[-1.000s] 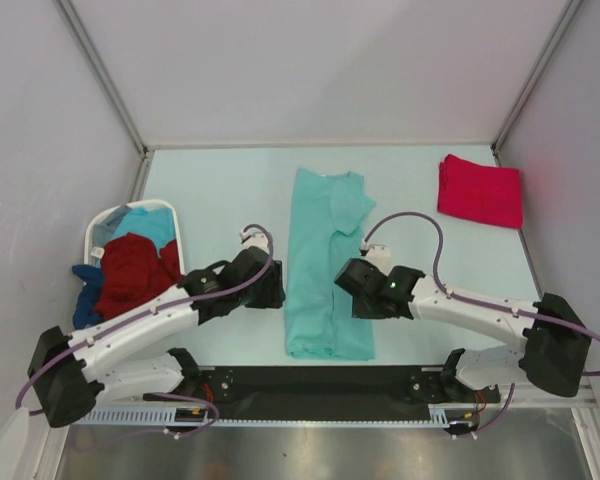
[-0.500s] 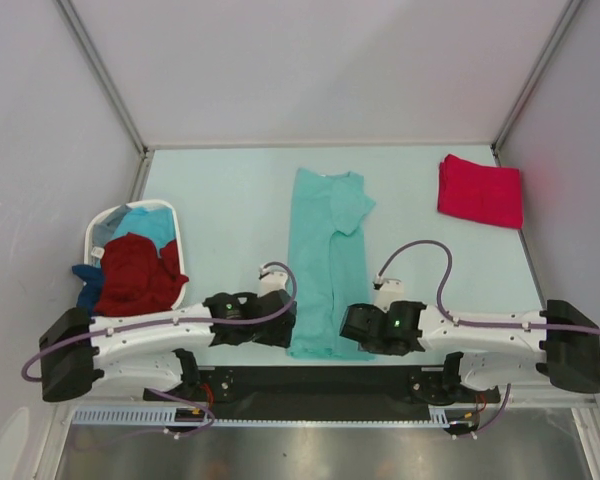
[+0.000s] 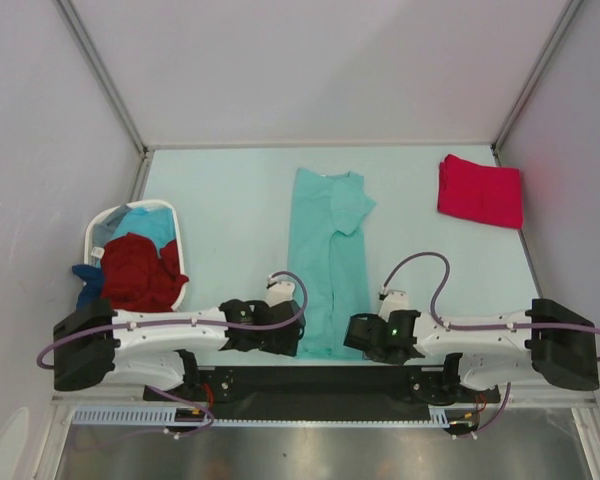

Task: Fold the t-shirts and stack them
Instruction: Grab the bottom of the folded rectangular tshirt with both arms

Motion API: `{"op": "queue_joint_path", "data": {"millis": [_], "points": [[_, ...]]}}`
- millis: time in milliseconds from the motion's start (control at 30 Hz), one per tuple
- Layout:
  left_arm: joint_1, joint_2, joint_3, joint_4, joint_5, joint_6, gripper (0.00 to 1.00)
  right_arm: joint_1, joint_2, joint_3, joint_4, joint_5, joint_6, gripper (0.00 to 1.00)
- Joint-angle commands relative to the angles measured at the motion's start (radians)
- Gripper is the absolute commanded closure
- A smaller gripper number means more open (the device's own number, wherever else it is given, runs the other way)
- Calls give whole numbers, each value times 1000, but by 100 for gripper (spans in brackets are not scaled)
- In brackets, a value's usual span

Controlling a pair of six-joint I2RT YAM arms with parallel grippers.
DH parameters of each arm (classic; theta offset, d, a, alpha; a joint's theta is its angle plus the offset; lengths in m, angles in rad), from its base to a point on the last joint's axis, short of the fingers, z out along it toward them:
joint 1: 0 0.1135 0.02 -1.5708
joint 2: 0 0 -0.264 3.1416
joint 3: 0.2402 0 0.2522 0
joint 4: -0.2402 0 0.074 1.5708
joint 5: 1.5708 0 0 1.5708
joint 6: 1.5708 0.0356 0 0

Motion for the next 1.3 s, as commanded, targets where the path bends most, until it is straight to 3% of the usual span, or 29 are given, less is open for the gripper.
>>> {"op": "queue_joint_path", "data": {"millis": [0,367,633,1000,1267], "points": [[-14,23,29,35,4,-19,31,8,43,9,63,7,3,51],[-41,91,70,61,6,12,32,10,91,37,101,8,-26,52],[-42,-39,122,-35,-110,2,31,39,20,139,-44,91,11,52],[-42,-76,110,-75,-132,-11,31,83,32,215,-192,143,95,51],[-44,-29,109,-40,-109,8,30,86,86,192,-123,122,78,51]]}}
